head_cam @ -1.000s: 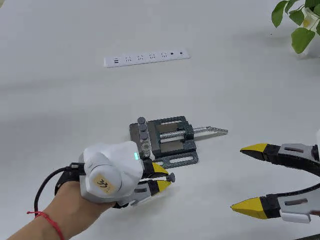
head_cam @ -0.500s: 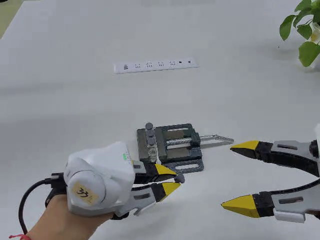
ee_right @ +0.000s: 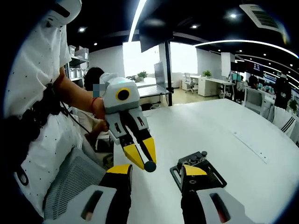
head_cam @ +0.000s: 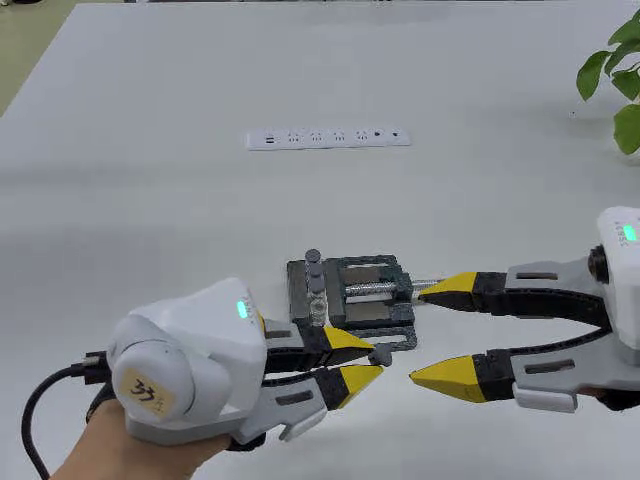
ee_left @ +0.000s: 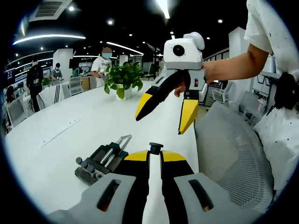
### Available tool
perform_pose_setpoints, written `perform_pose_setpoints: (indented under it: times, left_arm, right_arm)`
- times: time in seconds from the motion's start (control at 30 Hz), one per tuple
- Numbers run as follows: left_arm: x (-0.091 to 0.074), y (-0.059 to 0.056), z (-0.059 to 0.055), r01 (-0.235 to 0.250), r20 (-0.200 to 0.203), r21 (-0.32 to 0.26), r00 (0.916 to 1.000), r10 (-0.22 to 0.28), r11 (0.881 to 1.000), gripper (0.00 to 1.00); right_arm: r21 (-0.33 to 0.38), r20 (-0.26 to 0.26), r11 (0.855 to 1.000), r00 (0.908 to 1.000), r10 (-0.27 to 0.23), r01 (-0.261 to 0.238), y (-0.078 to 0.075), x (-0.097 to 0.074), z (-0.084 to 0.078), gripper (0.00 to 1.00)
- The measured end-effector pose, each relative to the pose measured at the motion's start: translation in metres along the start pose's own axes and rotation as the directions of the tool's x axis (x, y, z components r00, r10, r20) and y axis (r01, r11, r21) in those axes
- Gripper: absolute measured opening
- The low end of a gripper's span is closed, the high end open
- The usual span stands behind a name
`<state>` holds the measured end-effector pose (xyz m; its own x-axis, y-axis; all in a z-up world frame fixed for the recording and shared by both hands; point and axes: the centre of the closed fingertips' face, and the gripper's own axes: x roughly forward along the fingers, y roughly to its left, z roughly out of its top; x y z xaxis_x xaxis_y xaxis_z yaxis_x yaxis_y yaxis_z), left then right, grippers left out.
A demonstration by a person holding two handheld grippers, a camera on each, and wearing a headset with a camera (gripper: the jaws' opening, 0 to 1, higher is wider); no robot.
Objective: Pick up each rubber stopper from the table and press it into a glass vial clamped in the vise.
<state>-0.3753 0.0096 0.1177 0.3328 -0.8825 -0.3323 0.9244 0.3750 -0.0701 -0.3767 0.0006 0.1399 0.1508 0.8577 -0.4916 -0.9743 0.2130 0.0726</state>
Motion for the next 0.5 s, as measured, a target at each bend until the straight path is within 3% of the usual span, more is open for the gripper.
perform_pose_setpoints:
  times: [0.23, 0.5]
  left_arm:
    - [-0.005, -0.002, 0.008, -0.004, 0.023, -0.003, 0.9997, 0.004, 1.0, 0.05]
    - [-0.011, -0.004, 0.012, -0.007, 0.039, -0.009, 0.9992, 0.008, 1.0, 0.05]
  right_arm:
    - [-0.036, -0.031, 0.997, 0.9969, 0.073, -0.074, 0.013, 0.009, 0.006, 0.26]
    - [-0.053, -0.052, 0.994, 0.9942, 0.094, -0.097, 0.014, 0.012, 0.007, 0.17]
